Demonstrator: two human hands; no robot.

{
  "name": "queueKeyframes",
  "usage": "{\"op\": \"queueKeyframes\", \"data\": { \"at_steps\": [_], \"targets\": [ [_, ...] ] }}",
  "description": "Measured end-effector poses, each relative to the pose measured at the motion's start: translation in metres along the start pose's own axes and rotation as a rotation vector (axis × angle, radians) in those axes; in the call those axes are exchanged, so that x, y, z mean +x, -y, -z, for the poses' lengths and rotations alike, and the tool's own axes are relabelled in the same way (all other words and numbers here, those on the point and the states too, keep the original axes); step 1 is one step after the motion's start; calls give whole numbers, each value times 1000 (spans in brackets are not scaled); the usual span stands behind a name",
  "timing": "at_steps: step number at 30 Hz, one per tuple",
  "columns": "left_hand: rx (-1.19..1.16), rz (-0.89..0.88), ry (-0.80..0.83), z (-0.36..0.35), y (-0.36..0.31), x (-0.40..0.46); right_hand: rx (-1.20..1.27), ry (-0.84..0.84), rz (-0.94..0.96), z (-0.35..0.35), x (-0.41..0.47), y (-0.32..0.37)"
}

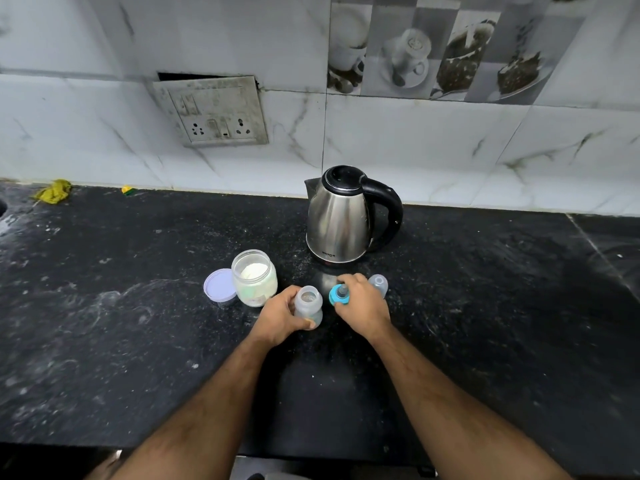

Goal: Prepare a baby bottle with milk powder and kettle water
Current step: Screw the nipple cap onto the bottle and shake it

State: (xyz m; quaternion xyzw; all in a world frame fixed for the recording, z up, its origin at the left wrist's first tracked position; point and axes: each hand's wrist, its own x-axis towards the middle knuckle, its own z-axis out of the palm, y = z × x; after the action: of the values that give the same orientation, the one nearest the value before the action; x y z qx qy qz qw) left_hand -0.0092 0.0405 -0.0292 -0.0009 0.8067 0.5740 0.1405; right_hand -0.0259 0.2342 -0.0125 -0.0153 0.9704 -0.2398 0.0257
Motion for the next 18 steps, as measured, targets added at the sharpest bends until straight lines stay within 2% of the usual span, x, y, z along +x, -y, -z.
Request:
{"op": "queueKeyframes", "data": {
  "at_steps": [4, 9, 18],
  "targets": [
    [33, -11, -29, -7, -2, -6, 204, -63, -36, 22, -15, -2],
    [61, -39, 25, -28, -3, -19, 324, -45, 33, 60, -27, -3],
    [101, -101, 88, -49, 5, -26, 65, 189, 192, 74, -52, 17]
  ]
}}
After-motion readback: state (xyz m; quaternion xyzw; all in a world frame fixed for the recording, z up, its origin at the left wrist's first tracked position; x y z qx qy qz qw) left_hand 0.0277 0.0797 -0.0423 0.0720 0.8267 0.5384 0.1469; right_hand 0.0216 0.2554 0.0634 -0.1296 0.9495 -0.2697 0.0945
